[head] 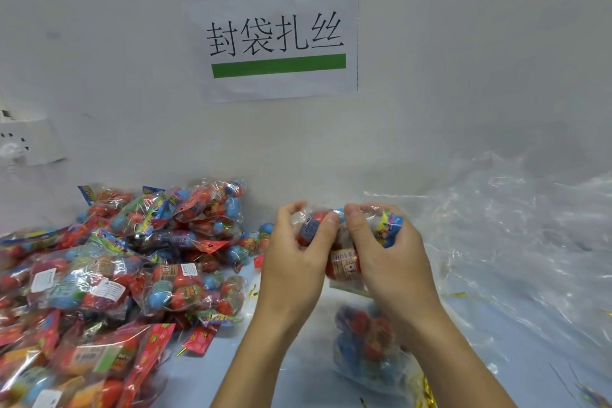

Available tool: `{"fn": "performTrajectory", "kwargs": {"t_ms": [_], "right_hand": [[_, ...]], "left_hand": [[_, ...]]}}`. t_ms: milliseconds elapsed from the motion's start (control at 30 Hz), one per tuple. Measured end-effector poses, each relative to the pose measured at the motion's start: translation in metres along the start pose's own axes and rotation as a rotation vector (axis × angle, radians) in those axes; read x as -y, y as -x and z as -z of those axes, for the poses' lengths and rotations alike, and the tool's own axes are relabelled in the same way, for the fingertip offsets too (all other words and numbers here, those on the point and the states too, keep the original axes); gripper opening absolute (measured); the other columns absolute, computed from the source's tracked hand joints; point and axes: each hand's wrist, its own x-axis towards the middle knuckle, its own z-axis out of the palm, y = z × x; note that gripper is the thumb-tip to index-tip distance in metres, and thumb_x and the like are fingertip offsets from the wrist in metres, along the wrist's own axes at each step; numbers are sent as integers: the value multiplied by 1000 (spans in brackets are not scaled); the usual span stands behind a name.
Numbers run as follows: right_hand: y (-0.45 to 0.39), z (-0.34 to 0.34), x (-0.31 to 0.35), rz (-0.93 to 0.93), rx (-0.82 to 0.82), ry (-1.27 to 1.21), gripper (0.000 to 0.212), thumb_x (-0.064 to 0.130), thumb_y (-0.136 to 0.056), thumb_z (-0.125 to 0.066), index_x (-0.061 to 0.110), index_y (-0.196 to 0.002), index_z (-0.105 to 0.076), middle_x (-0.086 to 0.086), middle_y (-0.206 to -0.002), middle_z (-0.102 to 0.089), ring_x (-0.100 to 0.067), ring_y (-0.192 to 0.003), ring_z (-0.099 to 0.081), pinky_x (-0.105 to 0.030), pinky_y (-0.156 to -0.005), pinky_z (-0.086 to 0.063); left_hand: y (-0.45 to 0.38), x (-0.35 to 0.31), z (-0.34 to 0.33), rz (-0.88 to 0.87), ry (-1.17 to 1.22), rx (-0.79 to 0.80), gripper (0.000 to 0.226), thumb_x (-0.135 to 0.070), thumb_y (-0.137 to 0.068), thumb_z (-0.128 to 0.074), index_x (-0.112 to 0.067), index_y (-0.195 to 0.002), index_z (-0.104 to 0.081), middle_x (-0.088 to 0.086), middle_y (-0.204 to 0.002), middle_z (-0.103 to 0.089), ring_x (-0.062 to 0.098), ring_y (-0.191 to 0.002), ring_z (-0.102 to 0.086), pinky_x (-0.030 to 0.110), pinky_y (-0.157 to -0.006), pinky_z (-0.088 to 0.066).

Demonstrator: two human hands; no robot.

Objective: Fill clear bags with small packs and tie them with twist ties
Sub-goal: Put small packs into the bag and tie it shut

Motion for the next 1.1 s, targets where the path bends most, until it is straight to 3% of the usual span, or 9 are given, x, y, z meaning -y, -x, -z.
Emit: {"fn": "performTrajectory", "kwargs": {"t_ms": [133, 267, 333, 400, 500, 667, 800, 967, 1100], "right_hand": [[1, 1, -2, 64, -65, 66, 20, 44, -89, -69, 26, -96, -66, 5, -78, -74, -12, -72, -73, -39, -72, -60], [1, 4, 0, 51, 57, 67, 13, 43, -92, -66, 31, -96, -65, 7, -80, -75, -11, -73, -74, -40, -72, -62], [1, 9, 1, 28, 142, 105, 14, 45, -92, -63, 35, -101, -67, 8, -84, -76, -11, -77, -75, -44, -78, -62], [1, 14, 2, 1, 193, 104, 15, 42, -95, -61, 37, -107, -68, 10, -89, -76, -11, -82, -75, -44, -83, -62], [2, 12, 3, -73, 219, 9, 19, 30, -100, -56, 34, -115, -68, 6, -95, -77, -13, -89, -75, -46, -86, -61], [3, 1, 5, -165, 256, -29, 28, 50, -95, -59, 31, -114, -65, 1, -96, -77, -16, -90, -75, -42, -79, -62], [0, 3, 4, -60, 60, 88, 36, 51, -95, -58, 17, -85, -67, 0, -74, -73, -16, -69, -70, -38, -68, -57], [-2, 6, 3, 44, -46, 230, 41, 51, -95, -54, 20, -69, -60, 7, -59, -64, -14, -58, -62, -35, -61, -52], [-3, 8, 2, 95, -51, 264, 38, 45, -99, -50, 21, -68, -55, 11, -57, -60, -7, -54, -56, -24, -56, -45]], "left_hand": [[-2, -8, 3, 89, 15, 85, 28, -32, -94, -61, -7, -83, -69, 2, -73, -67, 12, -69, -64, 30, -61, -53], [-6, -13, 10, 387, 141, 131, 47, -47, -91, -58, -3, -106, -64, 19, -100, -72, 33, -87, -72, 44, -70, -58], [-7, -13, 12, 473, 164, 171, 45, -49, -91, -59, -6, -104, -66, 21, -97, -72, 33, -83, -71, 49, -76, -56], [-6, -11, 9, 439, 145, 184, 34, -48, -93, -57, -15, -88, -67, 8, -80, -72, 22, -71, -69, 39, -67, -56], [-5, -8, -1, 247, 27, 12, 32, -43, -95, -57, -20, -73, -57, -15, -58, -60, 3, -57, -59, 23, -55, -48], [2, 0, -6, -27, -274, -215, 42, -62, -87, -49, -22, -76, -56, -8, -68, -64, 17, -76, -63, 41, -69, -52], [3, -3, -7, -140, -310, -197, 42, -58, -89, -49, -22, -67, -51, -13, -59, -60, 4, -56, -55, 16, -52, -40], [2, -5, -7, -59, -221, -94, 45, -40, -97, -54, -19, -58, -52, -9, -52, -57, 2, -48, -51, 15, -49, -39], [-2, -13, -1, 243, 43, 52, 38, -40, -93, -61, -20, -60, -62, -3, -57, -62, 8, -49, -59, 19, -44, -44]]}}
